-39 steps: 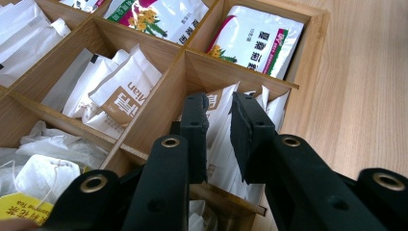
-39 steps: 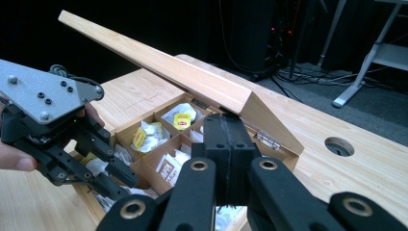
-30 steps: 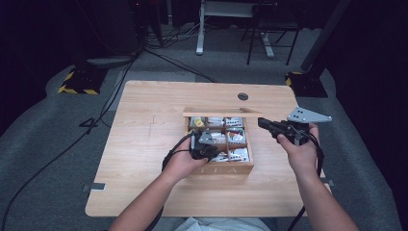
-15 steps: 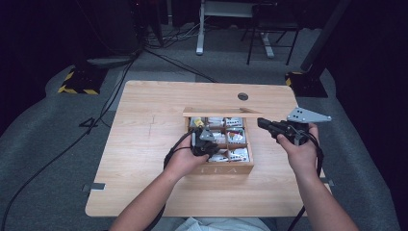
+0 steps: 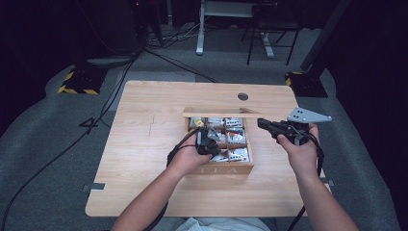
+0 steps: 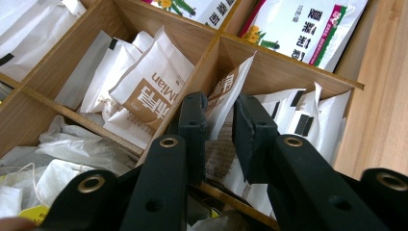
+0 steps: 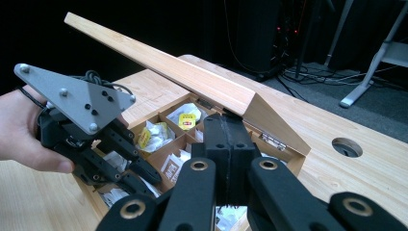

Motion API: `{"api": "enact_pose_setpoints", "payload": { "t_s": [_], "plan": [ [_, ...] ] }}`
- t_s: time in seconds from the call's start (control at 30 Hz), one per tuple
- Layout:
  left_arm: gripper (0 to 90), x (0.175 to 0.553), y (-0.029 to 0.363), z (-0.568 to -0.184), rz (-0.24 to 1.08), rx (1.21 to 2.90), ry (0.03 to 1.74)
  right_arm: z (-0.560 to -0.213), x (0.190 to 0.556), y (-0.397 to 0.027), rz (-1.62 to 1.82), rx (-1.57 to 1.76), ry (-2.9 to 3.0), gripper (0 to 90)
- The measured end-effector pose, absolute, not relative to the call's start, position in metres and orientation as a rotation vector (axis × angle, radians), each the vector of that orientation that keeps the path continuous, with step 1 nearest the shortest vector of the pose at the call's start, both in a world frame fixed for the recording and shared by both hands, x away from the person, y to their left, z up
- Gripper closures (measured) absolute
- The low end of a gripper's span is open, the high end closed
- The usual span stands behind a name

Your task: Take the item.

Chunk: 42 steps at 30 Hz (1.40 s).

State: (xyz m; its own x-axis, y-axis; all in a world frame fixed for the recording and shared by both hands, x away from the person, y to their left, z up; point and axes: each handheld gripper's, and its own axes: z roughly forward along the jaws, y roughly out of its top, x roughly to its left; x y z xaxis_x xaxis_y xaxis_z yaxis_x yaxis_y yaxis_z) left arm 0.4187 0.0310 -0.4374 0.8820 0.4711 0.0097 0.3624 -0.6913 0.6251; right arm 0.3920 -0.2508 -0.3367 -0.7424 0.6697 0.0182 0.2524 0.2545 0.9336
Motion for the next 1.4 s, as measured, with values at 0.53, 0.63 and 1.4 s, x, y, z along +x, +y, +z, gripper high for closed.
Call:
{"api": "enact_pose_setpoints", "payload": {
  "t_s": [0.53, 0.63, 1.4],
  "plan": [
    [90.0, 0.417, 0.037, -0.430, 0.224, 2.356, 0.555, -0.336, 0.392, -0.251, 1.488, 0.841, 2.150, 90.0],
    [90.0, 0.414, 0.040, -0.423, 0.221, 2.320, 0.547, -0.336, 0.393, -0.251, 1.487, 0.842, 2.150, 90.0],
    [90.0, 0.389, 0.075, -0.381, 0.145, 2.118, 0.472, -0.333, 0.394, -0.250, 1.470, 0.846, 2.154, 90.0]
  ]
}}
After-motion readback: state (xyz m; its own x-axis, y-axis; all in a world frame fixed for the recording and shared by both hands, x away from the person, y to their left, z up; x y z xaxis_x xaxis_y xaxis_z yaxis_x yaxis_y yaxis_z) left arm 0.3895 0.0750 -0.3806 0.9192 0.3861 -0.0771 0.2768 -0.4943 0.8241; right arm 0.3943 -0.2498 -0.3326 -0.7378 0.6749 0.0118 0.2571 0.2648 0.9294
